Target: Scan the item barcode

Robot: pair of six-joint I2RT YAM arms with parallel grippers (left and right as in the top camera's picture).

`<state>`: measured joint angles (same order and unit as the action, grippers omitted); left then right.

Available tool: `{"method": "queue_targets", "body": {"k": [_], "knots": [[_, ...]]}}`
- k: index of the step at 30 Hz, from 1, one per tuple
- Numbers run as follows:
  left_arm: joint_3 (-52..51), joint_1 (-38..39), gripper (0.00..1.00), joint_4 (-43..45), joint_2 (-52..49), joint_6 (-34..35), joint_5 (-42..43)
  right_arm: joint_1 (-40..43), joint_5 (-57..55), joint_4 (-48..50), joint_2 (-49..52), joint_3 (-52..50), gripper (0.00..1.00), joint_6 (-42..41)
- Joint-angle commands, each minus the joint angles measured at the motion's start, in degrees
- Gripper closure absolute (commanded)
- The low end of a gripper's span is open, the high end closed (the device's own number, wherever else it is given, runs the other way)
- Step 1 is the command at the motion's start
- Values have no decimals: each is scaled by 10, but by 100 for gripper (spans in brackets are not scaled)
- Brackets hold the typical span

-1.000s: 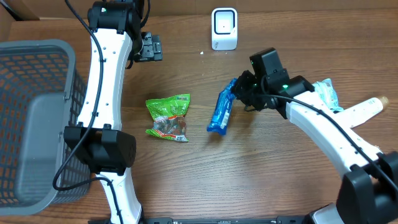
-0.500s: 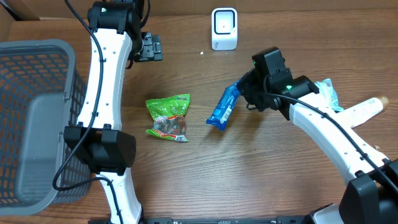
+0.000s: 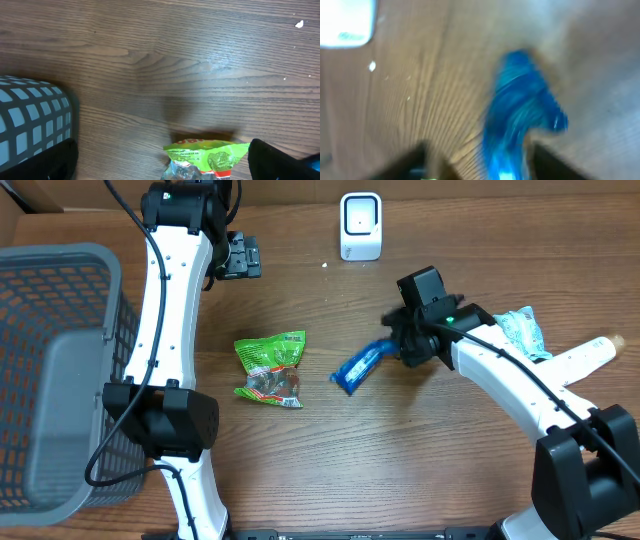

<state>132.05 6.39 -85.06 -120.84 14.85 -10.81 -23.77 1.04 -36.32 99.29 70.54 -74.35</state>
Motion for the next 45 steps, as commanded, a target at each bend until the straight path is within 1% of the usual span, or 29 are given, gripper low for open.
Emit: {"method": "queue_targets", "body": {"k": [1,2,4,5,6,7,9,12,15,21,24,27,29,31,33,35,40,42,45], "knots": [[12,4,1,1,9,0,-5,2,5,26,-6,3,7,308],[12,4,0,1,9,-1,-5,3,14,31,-6,5,4,376],[12,4,0,1,9,0,-5,6,36,43,-6,10,3,491],[12,4,0,1,9,0,-5,7,57,51,-6,13,2,568],[12,4,0,1,9,-1,-5,7,73,58,-6,14,2,631],[12,4,0,1,9,0,-5,7,89,66,-6,14,2,717],[12,4,0,1,9,0,-5,7,90,76,-6,14,2,840],[12,4,0,1,9,0,-5,9,89,85,-4,14,10,928],[12,4,0,1,9,0,-5,16,90,79,2,14,12,975],[12,4,1,1,9,0,-5,33,116,61,44,13,12,1033],[12,4,0,1,9,0,-5,42,122,58,70,13,12,1043],[12,4,0,1,9,0,-5,48,125,56,89,13,15,1045],[12,4,1,1,9,-1,-5,52,126,53,97,13,19,1044],[12,4,0,1,9,-1,-5,58,128,42,104,13,26,1044],[12,4,0,1,9,0,-5,62,136,26,108,13,32,1038],[12,4,0,1,9,0,-5,66,137,12,110,13,32,991],[12,4,0,1,9,0,-5,66,150,-38,110,13,37,833],[12,4,1,1,9,0,-5,66,170,-70,110,13,39,805],[12,4,0,1,9,0,-5,66,236,-130,110,13,39,797]]}}
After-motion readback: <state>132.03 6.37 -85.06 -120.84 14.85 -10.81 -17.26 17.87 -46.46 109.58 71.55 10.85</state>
